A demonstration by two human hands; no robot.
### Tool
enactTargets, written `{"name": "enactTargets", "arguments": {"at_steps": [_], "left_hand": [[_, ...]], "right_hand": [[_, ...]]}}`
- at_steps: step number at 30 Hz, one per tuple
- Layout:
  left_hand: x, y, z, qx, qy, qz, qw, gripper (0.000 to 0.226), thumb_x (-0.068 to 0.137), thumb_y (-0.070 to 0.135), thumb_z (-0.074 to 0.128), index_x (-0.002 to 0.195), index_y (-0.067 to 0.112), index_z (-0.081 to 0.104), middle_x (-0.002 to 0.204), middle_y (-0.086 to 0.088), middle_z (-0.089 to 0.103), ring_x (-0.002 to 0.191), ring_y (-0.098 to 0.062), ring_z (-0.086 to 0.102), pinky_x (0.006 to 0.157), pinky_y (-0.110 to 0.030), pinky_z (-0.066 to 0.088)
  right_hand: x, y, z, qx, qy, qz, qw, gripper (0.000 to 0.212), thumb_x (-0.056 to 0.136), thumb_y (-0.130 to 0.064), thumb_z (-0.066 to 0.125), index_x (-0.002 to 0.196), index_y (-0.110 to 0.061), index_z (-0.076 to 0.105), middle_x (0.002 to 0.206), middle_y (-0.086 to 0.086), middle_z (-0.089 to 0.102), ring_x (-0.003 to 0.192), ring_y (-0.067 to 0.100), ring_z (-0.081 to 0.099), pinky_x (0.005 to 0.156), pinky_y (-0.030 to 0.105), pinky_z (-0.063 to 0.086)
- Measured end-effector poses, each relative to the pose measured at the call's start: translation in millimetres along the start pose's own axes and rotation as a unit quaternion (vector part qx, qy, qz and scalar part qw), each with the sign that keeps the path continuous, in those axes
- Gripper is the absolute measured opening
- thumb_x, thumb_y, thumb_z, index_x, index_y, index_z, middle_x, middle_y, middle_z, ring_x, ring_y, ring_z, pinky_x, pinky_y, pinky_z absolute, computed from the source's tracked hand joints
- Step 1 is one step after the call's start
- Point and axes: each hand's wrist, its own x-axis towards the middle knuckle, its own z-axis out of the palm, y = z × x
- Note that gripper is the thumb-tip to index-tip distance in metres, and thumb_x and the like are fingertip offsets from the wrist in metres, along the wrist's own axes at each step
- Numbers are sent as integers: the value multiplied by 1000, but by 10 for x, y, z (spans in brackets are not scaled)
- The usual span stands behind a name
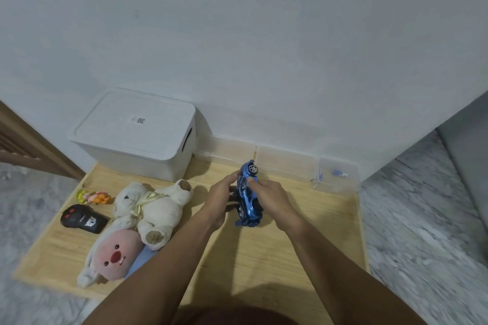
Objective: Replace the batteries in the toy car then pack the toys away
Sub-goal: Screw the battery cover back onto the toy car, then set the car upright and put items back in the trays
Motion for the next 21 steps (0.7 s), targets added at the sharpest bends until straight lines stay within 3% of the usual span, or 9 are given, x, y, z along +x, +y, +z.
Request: {"name": "enactTargets", "arguments": {"at_steps": [3, 7, 9, 11, 13, 15, 16, 18, 21], "left_hand": [[26, -66, 0, 35, 8, 5, 999, 28, 96, 17, 46, 109, 25, 70, 86, 0, 70, 78, -17, 62, 69, -28, 46], [77, -172, -31, 81, 43, -2, 996, 38, 86, -4, 50, 119, 8, 66, 112, -9, 69, 88, -16, 61, 67, -21, 47], [108, -214, -56, 91, 46, -4, 995, 36, 85, -9, 50, 113, 5, 67, 104, -8, 69, 86, -15, 62, 65, -21, 48], [112, -248, -65, 103, 43, -4, 994, 32, 86, -10, 51, 106, 8, 66, 93, -3, 68, 81, -11, 62, 64, -20, 48], [144, -308, -64, 125, 38, 1, 991, 31, 85, -8, 54, 110, 5, 67, 99, -6, 69, 83, -13, 63, 67, -21, 49], [168, -362, -54, 148, 39, 11, 988, 34, 84, -5, 56, 116, 1, 67, 107, -8, 69, 87, -16, 62, 73, -25, 50], [161, -371, -39, 153, 38, 13, 987, 36, 84, -5, 57, 118, 0, 66, 108, -8, 68, 89, -17, 62, 77, -28, 51], [140, -369, -4, 172, 31, 16, 984, 40, 86, -2, 59, 126, 1, 60, 116, -9, 64, 100, -20, 61, 88, -33, 52], [134, -352, 24, 193, 24, 17, 981, 45, 87, 3, 60, 132, 5, 56, 127, -8, 59, 112, -21, 57, 99, -36, 49]], "right_hand": [[26, 119, -11, 38, -21, 32, 999, 19, 96, -26, 52, 90, -21, 69, 95, 2, 73, 90, 20, 69, 91, 44, 54], [48, 287, 8, 67, -31, 70, 995, 24, 100, -21, 45, 93, -17, 68, 100, 5, 72, 91, 19, 68, 88, 41, 55], [32, 357, 13, 68, -31, 83, 994, 24, 101, -22, 44, 98, -15, 67, 96, 1, 70, 83, 12, 63, 70, 29, 52], [27, 435, 26, 62, -17, 96, 993, 22, 101, -21, 46, 101, -16, 68, 80, -5, 65, 67, 6, 54, 51, 18, 40], [50, 529, 56, 56, 4, 101, 993, 22, 99, -20, 50, 100, -11, 70, 72, -5, 60, 59, 6, 50, 40, 14, 34], [77, 597, 88, 41, 31, 97, 994, 21, 95, -20, 56, 92, -9, 73, 73, -1, 65, 64, 14, 57, 48, 25, 46], [102, 639, 100, 29, 43, 93, 994, 19, 93, -20, 59, 87, -11, 74, 75, 0, 68, 70, 19, 62, 60, 35, 54], [146, 704, 111, 14, 45, 91, 995, 16, 90, -21, 63, 79, -17, 74, 81, 1, 73, 81, 22, 69, 81, 43, 57], [174, 708, 72, 15, 48, 101, 994, 17, 87, -18, 65, 71, -17, 70, 81, 5, 73, 83, 25, 70, 83, 45, 57]]}}
